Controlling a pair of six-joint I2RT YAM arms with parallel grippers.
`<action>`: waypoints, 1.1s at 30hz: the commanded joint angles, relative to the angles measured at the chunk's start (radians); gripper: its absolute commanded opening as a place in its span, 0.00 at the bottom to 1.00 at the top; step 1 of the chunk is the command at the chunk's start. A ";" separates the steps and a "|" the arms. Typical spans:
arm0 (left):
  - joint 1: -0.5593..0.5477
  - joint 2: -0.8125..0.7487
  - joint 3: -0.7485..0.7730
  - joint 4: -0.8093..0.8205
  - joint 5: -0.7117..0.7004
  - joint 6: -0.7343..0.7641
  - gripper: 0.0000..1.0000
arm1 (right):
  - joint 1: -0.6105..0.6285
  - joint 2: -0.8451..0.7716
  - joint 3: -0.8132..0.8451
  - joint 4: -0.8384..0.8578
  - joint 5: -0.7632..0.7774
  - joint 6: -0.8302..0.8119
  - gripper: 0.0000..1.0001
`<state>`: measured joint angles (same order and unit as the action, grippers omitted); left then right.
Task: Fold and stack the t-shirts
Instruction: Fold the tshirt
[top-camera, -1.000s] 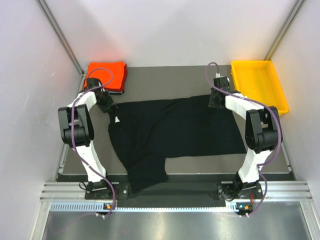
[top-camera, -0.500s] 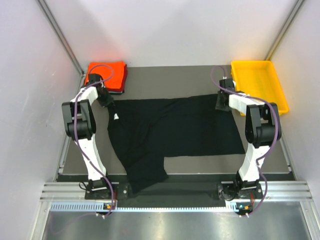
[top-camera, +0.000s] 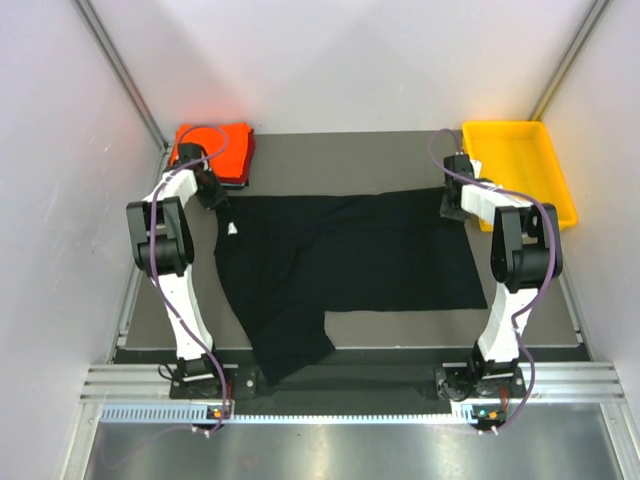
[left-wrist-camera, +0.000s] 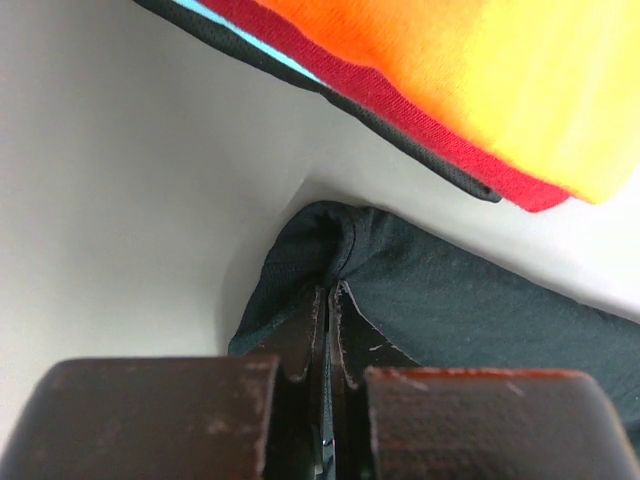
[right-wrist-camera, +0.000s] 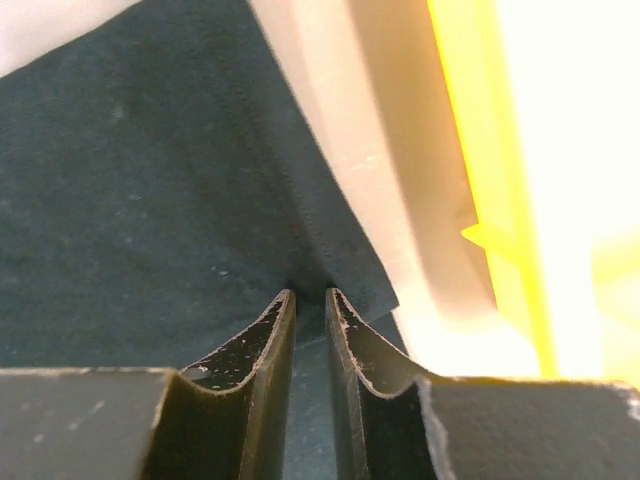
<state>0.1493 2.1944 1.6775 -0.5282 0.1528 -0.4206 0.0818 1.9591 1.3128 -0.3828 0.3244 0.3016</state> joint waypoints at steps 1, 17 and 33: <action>0.007 0.067 0.008 -0.003 -0.119 0.013 0.00 | -0.034 0.001 -0.010 -0.062 0.100 0.010 0.19; -0.004 -0.185 0.067 -0.150 -0.059 0.000 0.36 | 0.065 -0.258 0.056 -0.124 -0.117 0.082 0.29; -0.217 -0.755 -0.757 0.032 0.189 -0.115 0.39 | 0.553 -0.342 -0.264 0.369 -0.387 0.329 0.46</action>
<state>-0.0177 1.5188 1.0248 -0.5800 0.2638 -0.4942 0.5888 1.6062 1.0340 -0.1383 -0.0494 0.5713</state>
